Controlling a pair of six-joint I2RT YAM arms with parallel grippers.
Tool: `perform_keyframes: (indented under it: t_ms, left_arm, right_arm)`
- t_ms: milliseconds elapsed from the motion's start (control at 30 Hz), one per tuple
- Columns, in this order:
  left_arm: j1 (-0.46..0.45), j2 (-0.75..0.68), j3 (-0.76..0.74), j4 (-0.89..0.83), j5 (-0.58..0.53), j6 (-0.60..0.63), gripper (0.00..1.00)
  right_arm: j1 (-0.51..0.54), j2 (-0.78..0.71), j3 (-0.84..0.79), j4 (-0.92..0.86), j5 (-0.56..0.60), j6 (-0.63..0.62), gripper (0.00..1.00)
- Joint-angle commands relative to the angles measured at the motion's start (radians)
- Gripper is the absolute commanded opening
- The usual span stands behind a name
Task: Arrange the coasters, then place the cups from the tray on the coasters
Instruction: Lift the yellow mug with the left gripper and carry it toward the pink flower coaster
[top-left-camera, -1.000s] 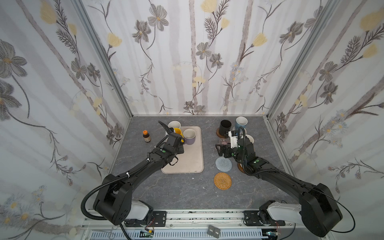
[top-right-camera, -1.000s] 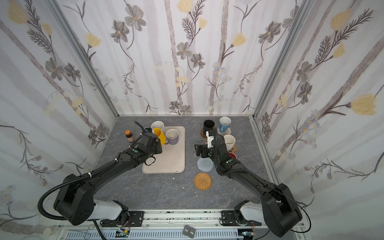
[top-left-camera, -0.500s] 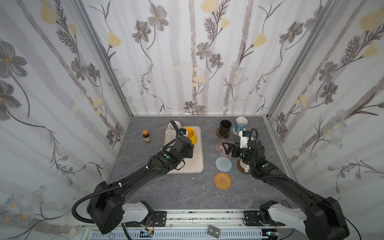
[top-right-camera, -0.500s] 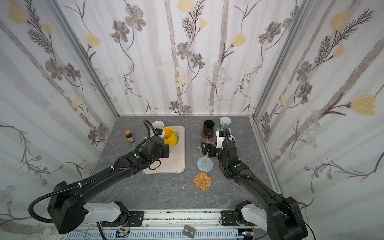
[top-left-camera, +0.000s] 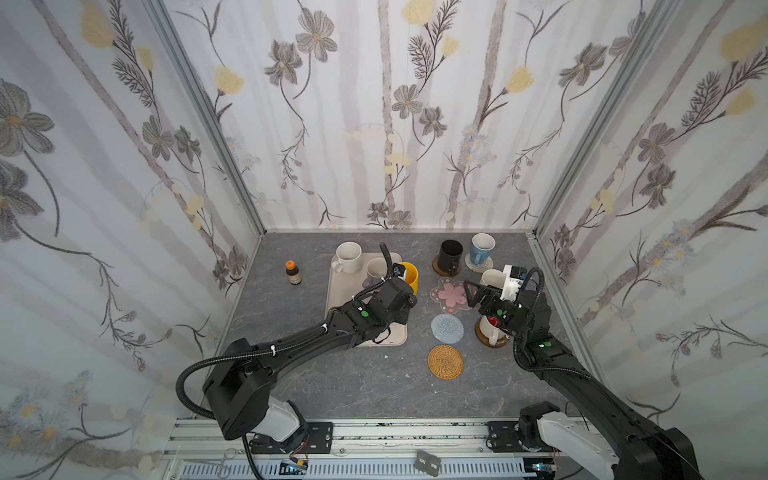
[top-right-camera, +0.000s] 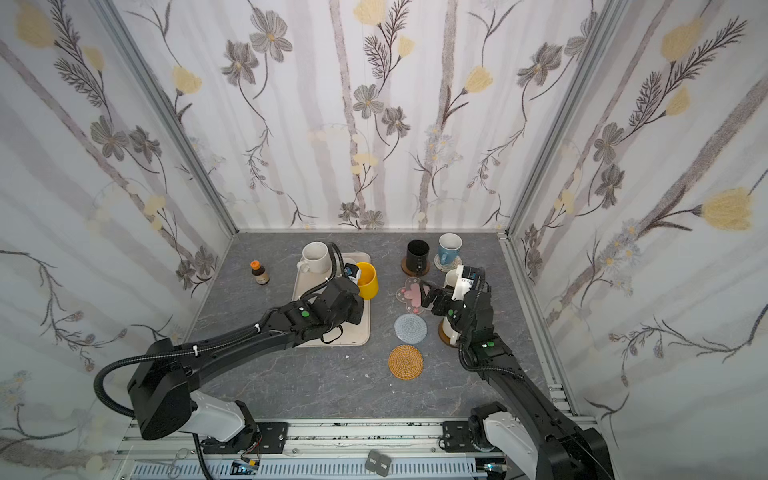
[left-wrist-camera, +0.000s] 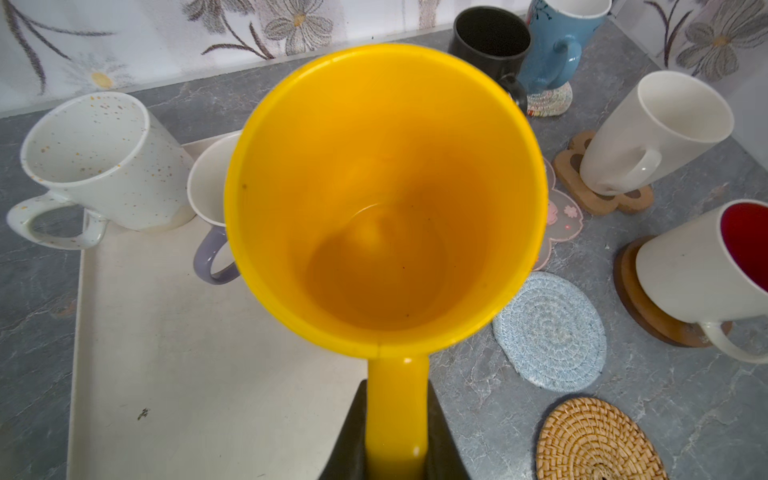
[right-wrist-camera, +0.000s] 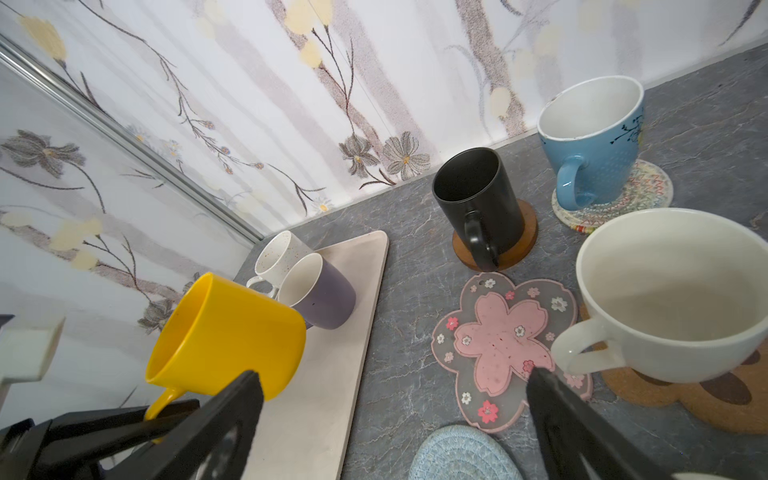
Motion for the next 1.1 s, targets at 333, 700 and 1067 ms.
perform_keyframes:
  t_ms: [333, 700, 1067]
  left_arm:
    - [-0.063, 0.253, 0.155, 0.194, 0.039, 0.131, 0.00]
    - [-0.062, 0.444, 0.325, 0.225, 0.069, 0.166, 0.00]
    - [-0.041, 0.557, 0.437, 0.225, 0.115, 0.191, 0.00]
  right_arm:
    - [-0.018, -0.003, -0.001, 0.027, 0.053, 0.012, 1.00]
    - [-0.026, -0.005, 0.007, -0.015, 0.123, 0.007, 1.00]
    - [-0.072, -0.049, -0.026, -0.031, 0.205, 0.061, 1.00]
